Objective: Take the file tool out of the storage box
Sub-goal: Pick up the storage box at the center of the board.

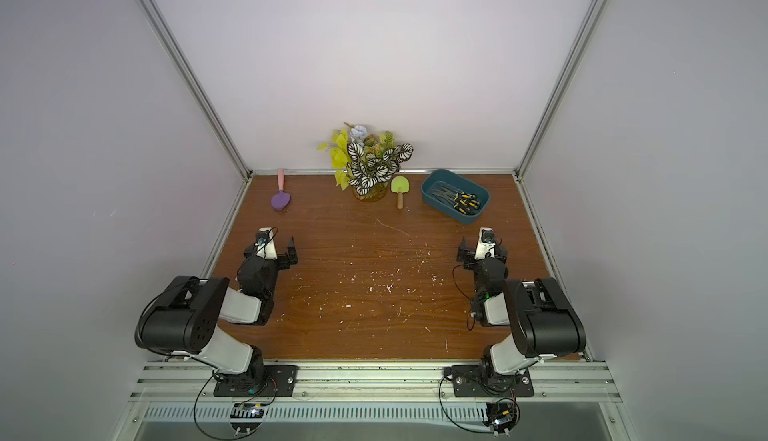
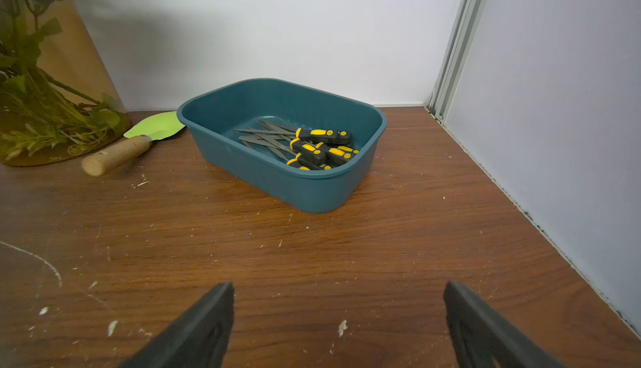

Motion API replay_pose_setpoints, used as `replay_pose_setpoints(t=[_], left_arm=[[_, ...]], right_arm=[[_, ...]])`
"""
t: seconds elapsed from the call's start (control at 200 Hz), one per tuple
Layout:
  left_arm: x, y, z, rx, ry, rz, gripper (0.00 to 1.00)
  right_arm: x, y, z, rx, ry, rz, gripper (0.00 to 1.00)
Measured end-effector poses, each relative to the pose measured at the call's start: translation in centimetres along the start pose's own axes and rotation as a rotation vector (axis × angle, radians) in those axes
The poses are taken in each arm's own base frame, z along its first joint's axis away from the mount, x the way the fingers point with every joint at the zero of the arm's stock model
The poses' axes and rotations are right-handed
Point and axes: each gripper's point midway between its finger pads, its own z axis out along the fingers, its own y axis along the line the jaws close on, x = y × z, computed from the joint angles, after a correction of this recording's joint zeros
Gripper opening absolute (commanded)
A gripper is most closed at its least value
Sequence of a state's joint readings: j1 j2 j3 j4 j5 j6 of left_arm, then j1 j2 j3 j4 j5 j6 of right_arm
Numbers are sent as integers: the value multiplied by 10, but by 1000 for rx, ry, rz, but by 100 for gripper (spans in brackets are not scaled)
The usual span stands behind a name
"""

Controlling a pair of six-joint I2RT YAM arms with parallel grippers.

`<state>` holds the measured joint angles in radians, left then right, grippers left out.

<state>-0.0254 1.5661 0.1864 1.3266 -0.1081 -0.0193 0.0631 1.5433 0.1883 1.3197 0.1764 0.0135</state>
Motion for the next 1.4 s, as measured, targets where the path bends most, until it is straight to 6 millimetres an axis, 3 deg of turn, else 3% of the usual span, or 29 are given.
replay_pose_setpoints(t=[0.54,0.605,0.711,0.816,0.916,0.986,1.051,1.236,1.396], left_arm=[[-4,4,-1,-15,4,-8,100],[-19,9,-2,-43,-15,-14,100],[-63,11,-3,-71,-106,-41,100],[-104,5,-1,-38,-190,-76,100],[-130,-9,14,9,-190,-74,100],[-143,-20,22,48,-183,-69,100],[-146,-29,24,88,-172,-69,100],[-119,-46,29,165,-75,-62,100],[-107,-52,30,187,-31,-56,100]], right_arm=[[-2,-6,1,35,35,4,99],[-20,-8,8,57,29,13,99],[-62,-12,27,75,13,70,99],[-107,-12,61,68,42,133,99],[-123,-7,102,55,132,187,97],[-115,-6,121,48,221,229,93],[-94,-6,134,46,322,274,88],[-32,-28,152,102,570,395,73],[-4,-46,166,131,680,460,58]])
